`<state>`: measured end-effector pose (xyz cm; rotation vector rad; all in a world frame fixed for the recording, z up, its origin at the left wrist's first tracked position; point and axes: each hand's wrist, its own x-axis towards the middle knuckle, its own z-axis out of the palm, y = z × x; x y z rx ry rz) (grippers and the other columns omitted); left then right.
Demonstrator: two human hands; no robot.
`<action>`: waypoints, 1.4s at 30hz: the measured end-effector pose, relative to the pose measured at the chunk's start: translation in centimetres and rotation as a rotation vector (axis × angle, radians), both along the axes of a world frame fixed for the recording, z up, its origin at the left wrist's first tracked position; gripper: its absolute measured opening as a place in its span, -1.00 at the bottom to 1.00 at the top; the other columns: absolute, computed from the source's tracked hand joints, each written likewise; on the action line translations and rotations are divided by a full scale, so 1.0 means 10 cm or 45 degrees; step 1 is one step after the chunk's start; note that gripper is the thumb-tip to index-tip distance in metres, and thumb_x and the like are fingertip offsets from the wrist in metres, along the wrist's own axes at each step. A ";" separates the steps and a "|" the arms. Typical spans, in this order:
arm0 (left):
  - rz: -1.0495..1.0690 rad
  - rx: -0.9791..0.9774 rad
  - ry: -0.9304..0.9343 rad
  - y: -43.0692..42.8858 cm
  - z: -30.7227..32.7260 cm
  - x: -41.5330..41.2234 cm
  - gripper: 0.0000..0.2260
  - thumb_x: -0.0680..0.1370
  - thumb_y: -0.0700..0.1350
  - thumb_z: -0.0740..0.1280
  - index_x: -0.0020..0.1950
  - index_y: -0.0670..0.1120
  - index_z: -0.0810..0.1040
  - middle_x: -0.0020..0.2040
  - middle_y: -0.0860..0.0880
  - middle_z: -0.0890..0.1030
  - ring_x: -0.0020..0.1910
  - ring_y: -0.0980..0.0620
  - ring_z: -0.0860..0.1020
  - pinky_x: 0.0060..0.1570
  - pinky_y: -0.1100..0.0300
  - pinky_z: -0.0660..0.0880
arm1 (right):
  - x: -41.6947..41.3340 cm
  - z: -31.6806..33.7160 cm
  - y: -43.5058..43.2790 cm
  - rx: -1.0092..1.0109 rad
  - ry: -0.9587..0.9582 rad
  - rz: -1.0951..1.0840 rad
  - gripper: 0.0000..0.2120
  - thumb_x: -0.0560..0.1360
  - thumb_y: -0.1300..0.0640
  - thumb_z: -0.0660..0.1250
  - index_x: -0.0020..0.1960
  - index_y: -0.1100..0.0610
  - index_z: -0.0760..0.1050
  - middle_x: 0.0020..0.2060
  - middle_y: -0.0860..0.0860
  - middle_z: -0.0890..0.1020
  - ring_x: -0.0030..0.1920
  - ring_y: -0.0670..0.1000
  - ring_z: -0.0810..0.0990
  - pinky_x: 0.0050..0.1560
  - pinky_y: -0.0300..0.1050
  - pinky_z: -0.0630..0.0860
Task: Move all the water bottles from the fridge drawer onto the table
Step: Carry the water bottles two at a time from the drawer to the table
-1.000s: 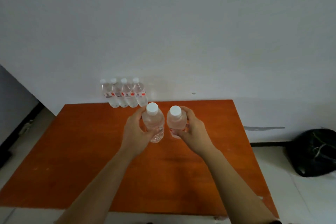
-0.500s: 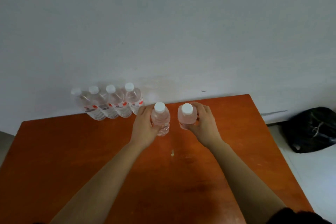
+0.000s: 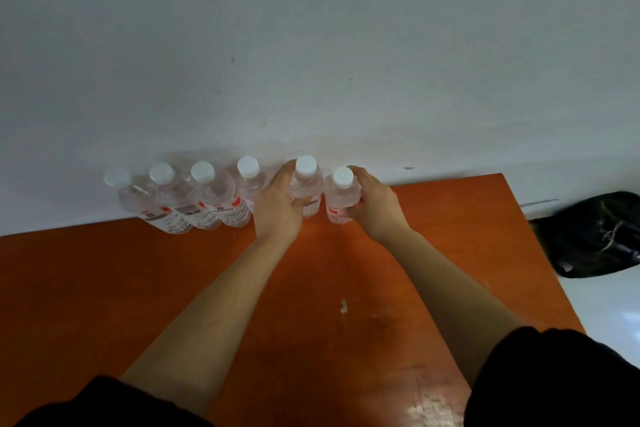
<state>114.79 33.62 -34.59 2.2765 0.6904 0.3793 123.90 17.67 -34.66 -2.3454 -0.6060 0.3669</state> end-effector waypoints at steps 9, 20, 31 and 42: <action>0.005 0.088 -0.021 0.11 -0.04 0.04 -0.34 0.55 -0.27 0.39 0.57 0.02 0.19 0.42 -0.05 0.50 0.27 -0.14 0.55 0.14 0.01 0.52 | 0.17 -0.08 0.37 0.136 0.122 -0.012 -0.25 0.46 0.27 0.47 0.53 0.00 0.20 0.37 0.07 0.51 0.34 0.13 0.48 0.31 0.13 0.48; -0.099 0.319 -0.215 -0.02 0.63 -0.23 -0.46 0.66 -0.11 0.25 0.61 -0.05 0.15 0.60 0.00 0.19 0.21 -0.05 0.60 0.01 0.30 0.47 | -0.23 0.41 0.12 0.303 -0.356 -0.067 -0.38 0.66 0.14 0.20 0.62 0.00 -0.03 0.59 0.06 0.09 0.49 0.11 0.32 0.14 -0.07 0.52; -0.382 0.593 0.163 -0.84 0.40 -0.63 -0.41 0.65 0.28 -0.12 0.63 0.09 -0.05 0.64 -0.12 -0.11 0.61 -0.20 -0.11 0.52 -0.28 -0.01 | -1.11 0.49 -1.31 -0.197 -0.707 -0.487 -0.42 0.67 -0.14 0.10 0.62 0.01 0.06 0.62 0.12 -0.02 0.61 0.12 -0.09 0.55 0.23 0.05; -0.781 0.719 -0.185 -3.01 1.56 -0.94 -0.35 0.61 0.35 -0.23 0.63 0.06 -0.13 0.63 -0.07 -0.24 0.60 -0.11 -0.26 0.53 -0.25 -0.15 | -2.26 1.38 -3.51 -0.290 -0.879 -1.126 -0.40 0.65 -0.20 0.03 0.62 0.01 0.07 0.61 0.12 0.00 0.61 0.12 -0.09 0.57 0.19 -0.03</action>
